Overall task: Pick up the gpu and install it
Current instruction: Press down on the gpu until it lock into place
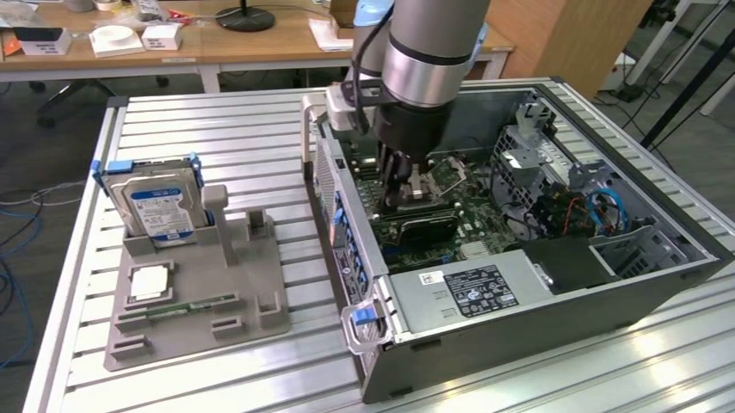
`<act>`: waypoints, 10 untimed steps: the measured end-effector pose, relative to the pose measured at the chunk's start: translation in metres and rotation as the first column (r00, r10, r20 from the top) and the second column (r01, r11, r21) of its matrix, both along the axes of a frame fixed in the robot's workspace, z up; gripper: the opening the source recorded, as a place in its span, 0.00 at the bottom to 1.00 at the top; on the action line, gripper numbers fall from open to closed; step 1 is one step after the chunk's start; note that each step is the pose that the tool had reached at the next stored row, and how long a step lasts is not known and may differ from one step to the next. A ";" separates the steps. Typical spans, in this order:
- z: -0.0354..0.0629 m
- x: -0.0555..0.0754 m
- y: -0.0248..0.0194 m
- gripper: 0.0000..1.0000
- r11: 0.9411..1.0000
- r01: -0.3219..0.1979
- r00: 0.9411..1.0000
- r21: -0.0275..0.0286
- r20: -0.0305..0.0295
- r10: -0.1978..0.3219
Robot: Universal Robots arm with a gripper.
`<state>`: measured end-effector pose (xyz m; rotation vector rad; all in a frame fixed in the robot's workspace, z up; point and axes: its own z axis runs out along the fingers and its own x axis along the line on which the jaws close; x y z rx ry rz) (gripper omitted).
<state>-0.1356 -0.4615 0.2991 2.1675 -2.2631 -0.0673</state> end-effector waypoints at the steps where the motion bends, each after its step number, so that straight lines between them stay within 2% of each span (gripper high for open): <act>1: 0.0000 -0.001 0.0000 0.11 1.000 0.000 1.000 0.000 -0.010 0.000; 2: 0.0001 -0.003 0.0001 0.11 1.000 0.000 1.000 0.000 -0.016 0.000; 3: 0.0001 -0.004 0.0003 0.11 1.000 0.000 1.000 0.000 -0.019 0.000; 10: -0.0009 -0.015 0.0035 0.11 1.000 0.000 1.000 0.001 -0.019 0.000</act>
